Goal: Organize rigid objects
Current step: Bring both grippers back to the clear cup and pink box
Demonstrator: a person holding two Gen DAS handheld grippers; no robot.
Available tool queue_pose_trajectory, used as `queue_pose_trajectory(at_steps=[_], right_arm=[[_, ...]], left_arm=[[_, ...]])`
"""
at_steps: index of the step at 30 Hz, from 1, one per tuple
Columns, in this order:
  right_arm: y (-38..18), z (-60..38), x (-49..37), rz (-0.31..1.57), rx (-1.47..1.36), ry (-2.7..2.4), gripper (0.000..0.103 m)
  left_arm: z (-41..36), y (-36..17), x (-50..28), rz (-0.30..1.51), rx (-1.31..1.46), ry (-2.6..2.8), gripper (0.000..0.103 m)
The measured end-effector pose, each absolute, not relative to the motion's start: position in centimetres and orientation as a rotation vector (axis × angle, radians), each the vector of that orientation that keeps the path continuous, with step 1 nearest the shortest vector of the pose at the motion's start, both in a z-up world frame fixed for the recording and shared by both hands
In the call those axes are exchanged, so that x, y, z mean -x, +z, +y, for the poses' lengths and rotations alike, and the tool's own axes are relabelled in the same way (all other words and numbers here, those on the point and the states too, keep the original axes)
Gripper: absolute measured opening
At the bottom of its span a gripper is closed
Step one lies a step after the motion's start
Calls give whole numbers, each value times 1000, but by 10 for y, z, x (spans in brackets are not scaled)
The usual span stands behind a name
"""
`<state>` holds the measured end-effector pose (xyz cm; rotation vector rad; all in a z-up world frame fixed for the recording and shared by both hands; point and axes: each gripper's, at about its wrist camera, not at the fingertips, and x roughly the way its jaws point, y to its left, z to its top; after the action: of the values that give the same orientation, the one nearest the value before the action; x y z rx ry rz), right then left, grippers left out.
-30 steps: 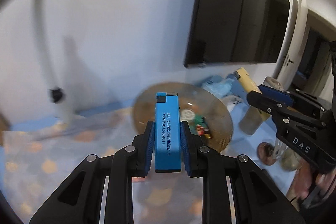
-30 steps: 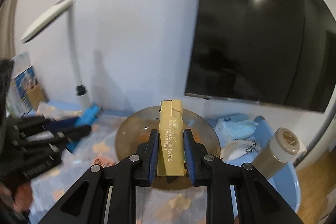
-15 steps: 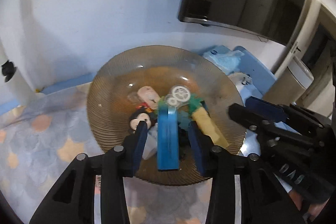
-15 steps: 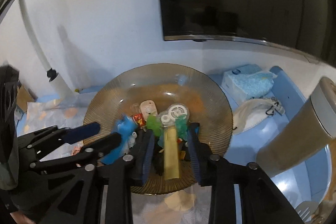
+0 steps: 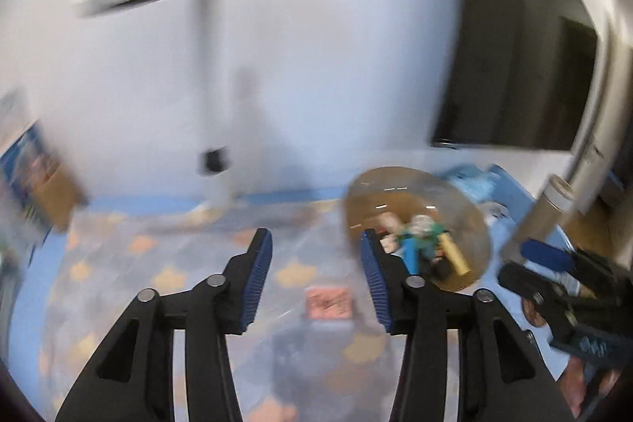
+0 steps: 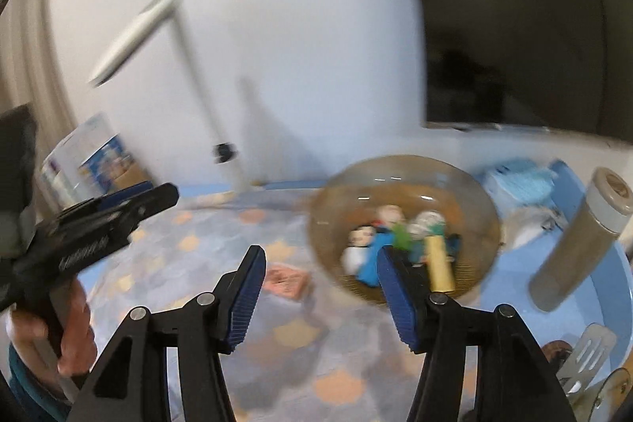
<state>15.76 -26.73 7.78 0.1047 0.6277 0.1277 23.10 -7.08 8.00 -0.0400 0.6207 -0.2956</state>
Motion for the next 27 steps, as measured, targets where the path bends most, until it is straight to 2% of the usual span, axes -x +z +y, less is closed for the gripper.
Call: queue_pose_trajectory(at_steps=[4,11,16,24,27], right_arm=[[35,-229,-142,650,-114,197,76],[-69,-206,-146,748,-177,271,75],[-99,-210,-153,791,-178,204,76],[-101,-183,-158,806,-6,187,76],[-102,-185,-157,806,-12,184,79]], left_arm=[[-25,36,-218,661,51,-178,60],[16,-78,-211,802,48,-61,60],[32,-96,-208,820,141,-19,60],[30,-96,-206,796,125,8,67],[35,-96,-205,794,141,0,67]])
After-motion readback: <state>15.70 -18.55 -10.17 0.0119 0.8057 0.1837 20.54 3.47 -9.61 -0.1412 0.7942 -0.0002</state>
